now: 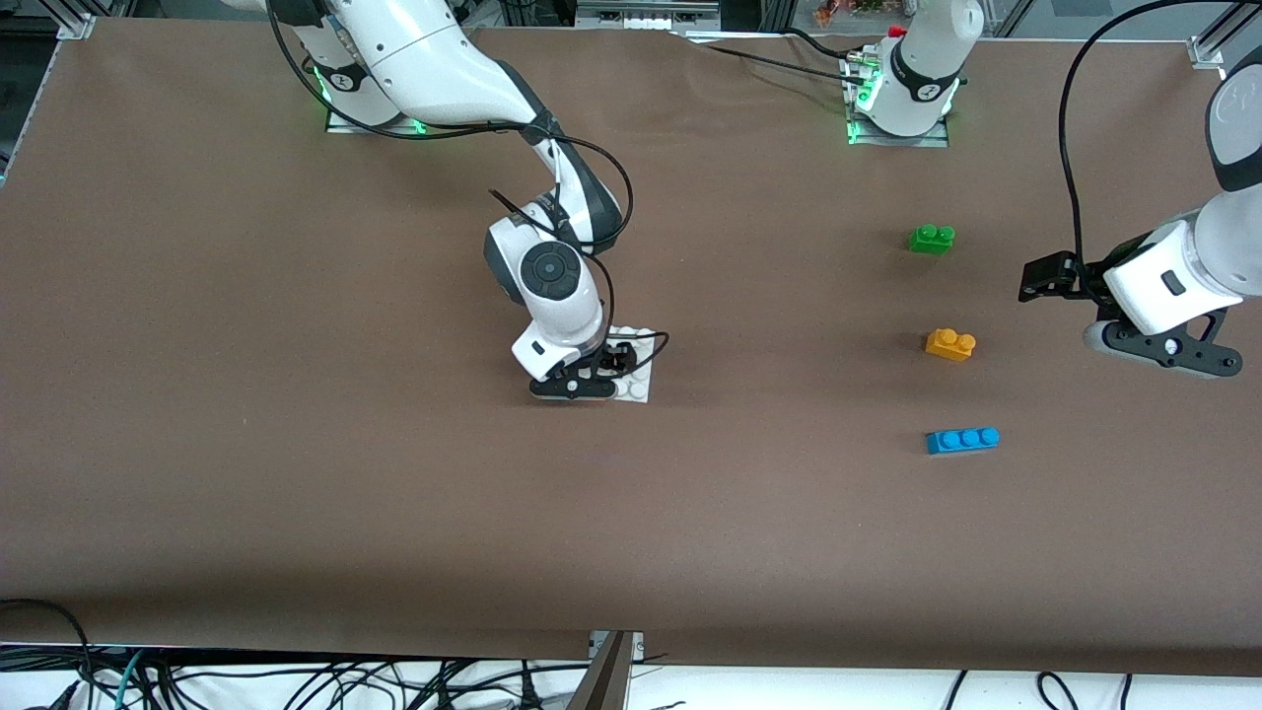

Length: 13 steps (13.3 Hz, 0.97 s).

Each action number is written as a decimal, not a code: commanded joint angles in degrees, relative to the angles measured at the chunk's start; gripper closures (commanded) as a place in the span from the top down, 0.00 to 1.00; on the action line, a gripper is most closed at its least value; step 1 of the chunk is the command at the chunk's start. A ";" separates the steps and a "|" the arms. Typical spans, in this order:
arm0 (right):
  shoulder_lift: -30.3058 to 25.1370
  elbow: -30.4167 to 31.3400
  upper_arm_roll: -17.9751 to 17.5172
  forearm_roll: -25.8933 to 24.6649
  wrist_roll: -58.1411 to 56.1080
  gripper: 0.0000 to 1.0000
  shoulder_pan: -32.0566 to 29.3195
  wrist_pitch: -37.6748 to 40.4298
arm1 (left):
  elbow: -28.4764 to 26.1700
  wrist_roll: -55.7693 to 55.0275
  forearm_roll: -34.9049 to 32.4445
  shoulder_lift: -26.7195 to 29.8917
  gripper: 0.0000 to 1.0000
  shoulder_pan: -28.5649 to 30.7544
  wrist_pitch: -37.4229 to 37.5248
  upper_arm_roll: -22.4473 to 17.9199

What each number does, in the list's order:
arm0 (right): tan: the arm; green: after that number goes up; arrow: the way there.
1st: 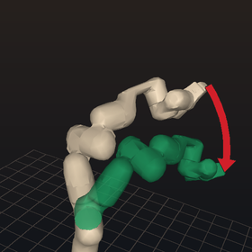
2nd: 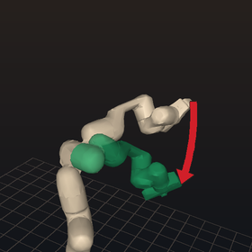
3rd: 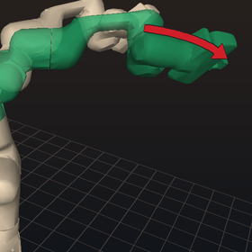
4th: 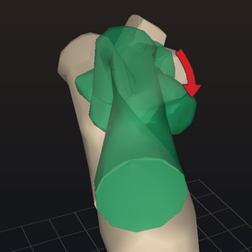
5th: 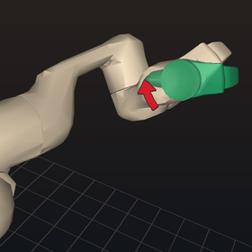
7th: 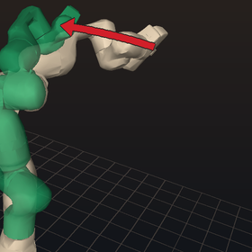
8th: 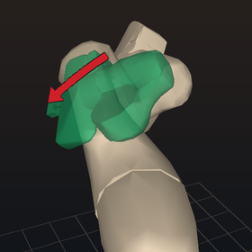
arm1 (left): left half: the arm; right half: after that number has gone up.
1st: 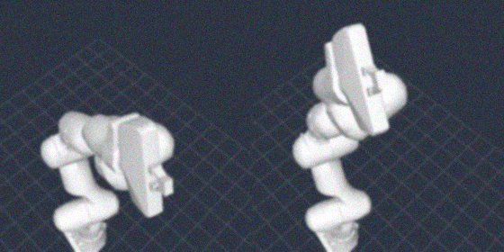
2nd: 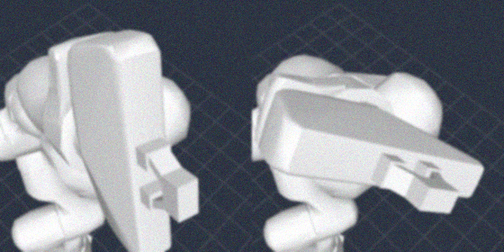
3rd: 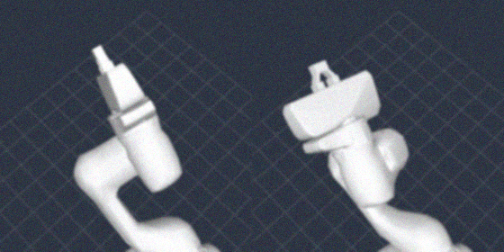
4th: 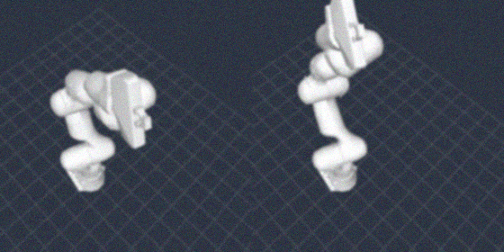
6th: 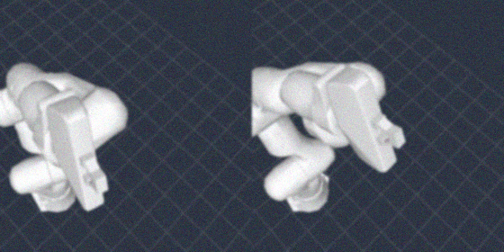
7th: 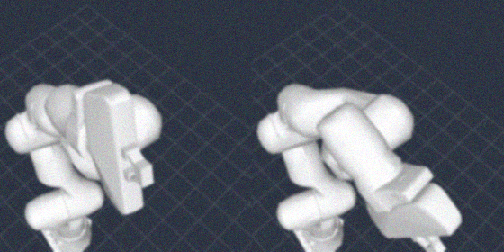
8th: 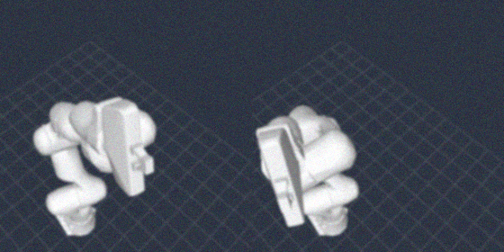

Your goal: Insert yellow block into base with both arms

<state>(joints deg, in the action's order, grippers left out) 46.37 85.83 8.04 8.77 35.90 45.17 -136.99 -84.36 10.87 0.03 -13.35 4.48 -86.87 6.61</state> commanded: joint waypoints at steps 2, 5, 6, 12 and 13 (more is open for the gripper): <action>1.27 -0.57 -0.13 0.72 0.75 1.00 -0.70 0.23 | -0.37 3.01 -0.55 -1.58 1.00 2.02 -0.49 -0.46; 1.80 -0.57 -0.13 2.91 0.32 1.00 -0.70 -2.49 | -3.69 3.11 -0.55 -3.17 1.00 2.29 -4.25 -0.46; 1.89 -0.57 -0.13 3.01 0.40 1.00 -0.70 -2.50 | -5.01 3.11 -0.55 -3.26 1.00 2.29 -5.58 -0.46; 2.32 -0.57 -0.65 3.88 1.28 1.00 -0.52 -5.39 | -7.75 3.19 -0.55 -2.65 1.00 2.91 -8.40 -0.55; 2.41 -0.57 -0.65 3.89 1.28 1.00 -0.52 -5.83 | -7.75 3.19 -0.55 -1.95 1.00 2.99 -8.23 -0.46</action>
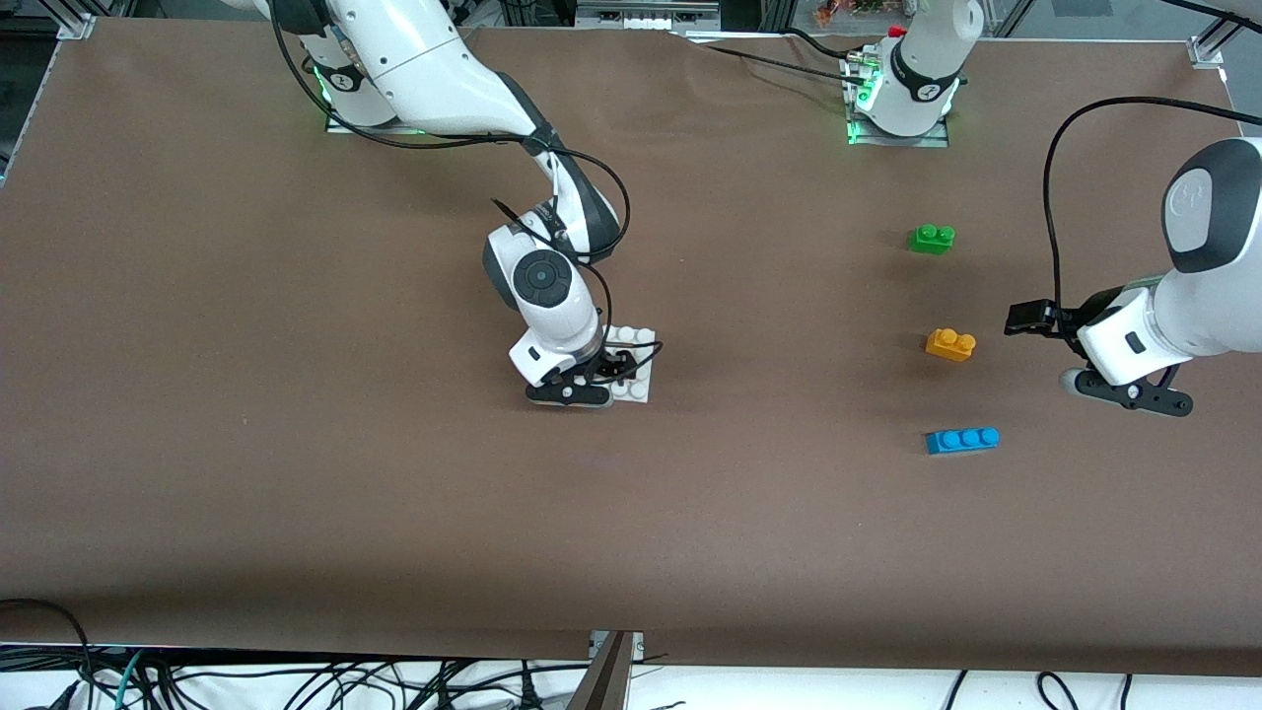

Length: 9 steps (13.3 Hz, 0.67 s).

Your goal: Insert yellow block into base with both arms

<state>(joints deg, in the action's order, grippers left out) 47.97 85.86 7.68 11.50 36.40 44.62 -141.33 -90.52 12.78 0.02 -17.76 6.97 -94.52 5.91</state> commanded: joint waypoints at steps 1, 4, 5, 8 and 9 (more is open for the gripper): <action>0.80 -0.60 -0.30 1.15 0.77 1.00 0.03 -1.58 | -1.59 1.37 -0.55 3.08 1.00 0.68 -0.40 0.24; 0.72 -0.69 -0.39 1.33 1.91 1.00 0.30 -2.54 | -1.50 1.46 -0.55 5.97 1.00 1.03 0.30 0.24; 0.72 -0.69 -0.39 2.20 2.00 1.00 0.56 -3.07 | -1.42 1.46 -0.55 6.85 1.00 1.03 0.82 0.24; 0.72 -1.30 -0.56 2.91 2.18 1.00 0.73 -3.25 | -1.50 1.81 -0.55 7.56 1.00 1.03 1.88 0.59; 0.72 -1.30 -1.08 2.91 2.53 1.00 0.74 -3.25 | -1.42 1.72 -0.46 7.56 1.00 0.94 1.88 0.76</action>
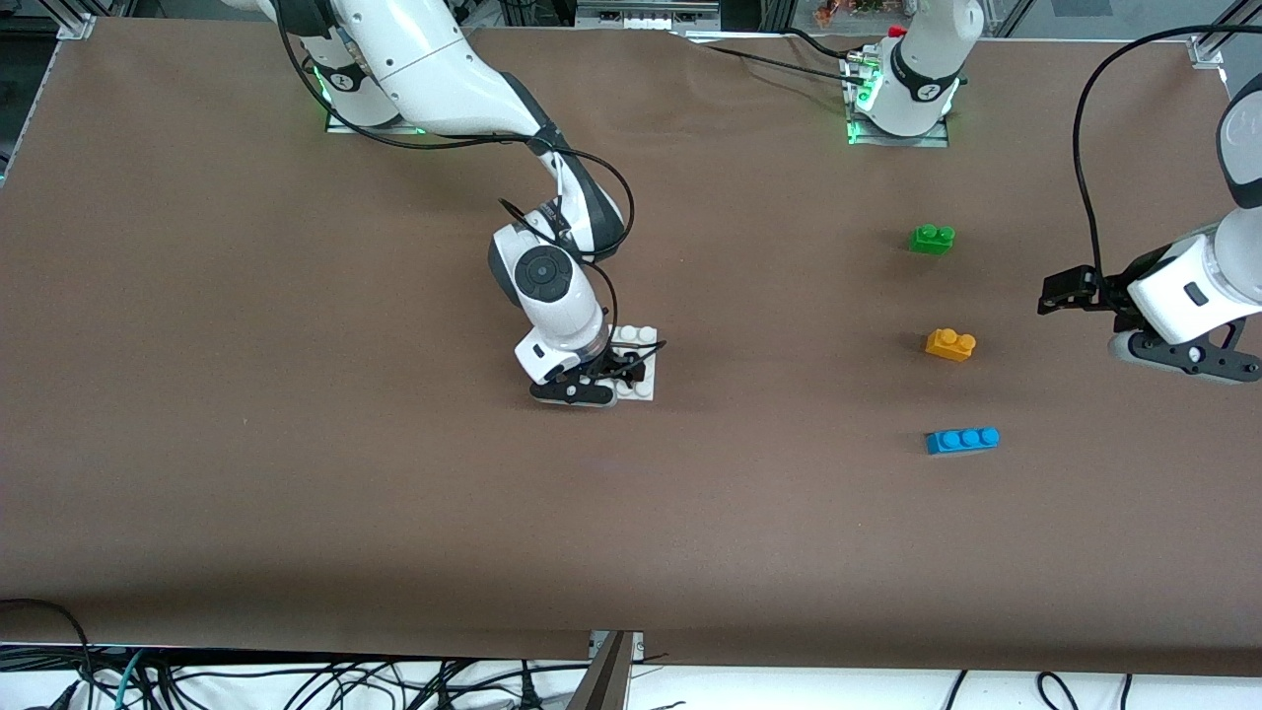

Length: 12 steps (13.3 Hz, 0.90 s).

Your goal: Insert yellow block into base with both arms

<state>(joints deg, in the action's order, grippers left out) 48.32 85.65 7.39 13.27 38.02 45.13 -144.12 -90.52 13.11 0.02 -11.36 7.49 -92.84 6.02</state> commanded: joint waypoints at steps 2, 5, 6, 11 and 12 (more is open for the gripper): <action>0.28 -1.18 -0.88 1.15 0.74 1.00 0.22 -0.46 | -1.33 1.31 -0.55 1.17 1.00 0.42 0.29 1.36; -2.17 -1.27 0.17 -1.13 -3.54 1.00 -1.88 2.33 | -1.24 1.39 -0.55 1.25 1.00 0.42 0.29 1.63; -3.14 -1.27 0.34 -2.09 -5.92 1.00 -2.59 4.61 | -1.24 1.39 -0.55 1.25 1.00 0.42 0.29 1.71; -12.62 -1.27 9.73 -5.01 -14.98 1.00 -2.77 15.42 | -1.15 1.31 -0.55 1.25 1.00 0.42 0.73 1.71; -14.47 -1.27 11.49 -5.09 -16.12 1.00 -2.77 17.80 | -1.15 1.31 -0.55 1.25 1.00 0.42 1.08 1.71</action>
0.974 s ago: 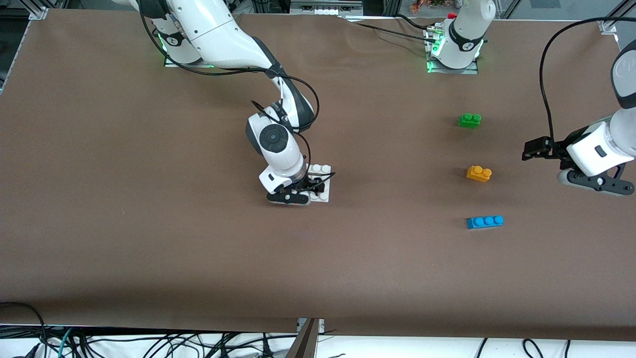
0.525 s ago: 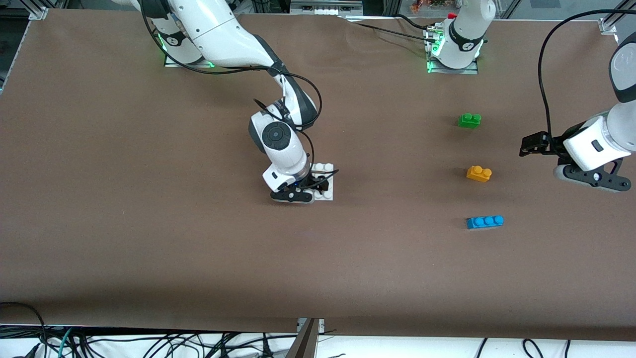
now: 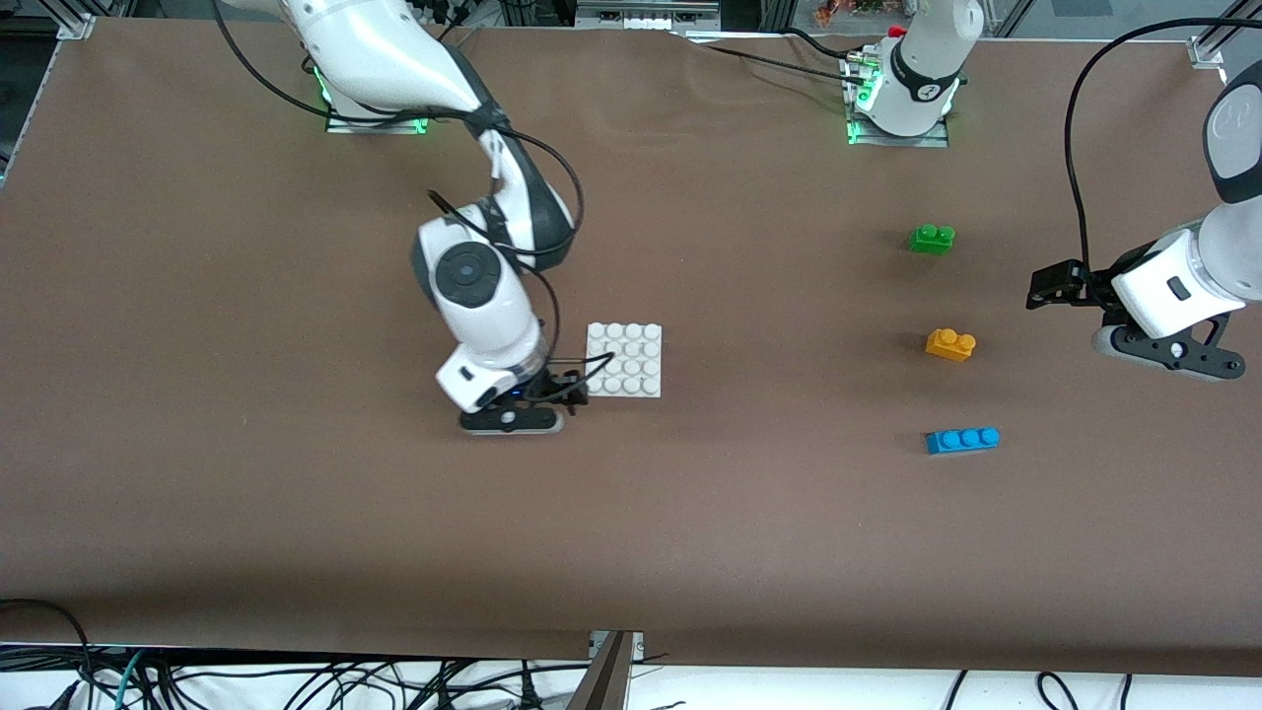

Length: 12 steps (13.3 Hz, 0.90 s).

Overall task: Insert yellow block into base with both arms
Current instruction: 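Return the right gripper to rest while the left gripper reaches the yellow brick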

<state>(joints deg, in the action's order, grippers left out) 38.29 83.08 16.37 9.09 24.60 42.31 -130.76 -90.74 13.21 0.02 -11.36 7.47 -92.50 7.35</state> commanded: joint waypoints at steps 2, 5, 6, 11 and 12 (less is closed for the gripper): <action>-7.52 1.30 6.81 -0.91 -4.20 1.00 0.05 8.83 | -1.02 1.12 -0.55 1.16 1.00 0.44 0.83 0.30; -12.18 1.30 14.01 -0.74 -12.53 1.00 -0.04 15.25 | -1.55 0.33 -5.01 1.08 1.00 0.44 0.22 0.30; -13.58 1.30 15.78 -0.13 -14.47 1.00 -0.39 17.10 | -2.25 0.32 -5.20 0.99 1.00 0.44 -0.56 0.30; -23.68 2.44 3.29 -3.18 -14.67 1.00 -17.56 26.51 | -22.27 1.29 -4.24 9.59 1.00 5.17 -14.70 0.04; -25.27 2.35 -0.60 -8.24 -15.10 1.00 -21.71 27.65 | -22.47 1.38 -4.24 8.90 1.00 5.62 -15.51 0.04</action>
<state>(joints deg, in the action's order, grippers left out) 18.03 83.34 24.23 6.05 10.39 29.12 -104.96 -106.81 13.25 -3.81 -6.52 10.88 -104.24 6.88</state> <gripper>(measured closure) 0.000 0.000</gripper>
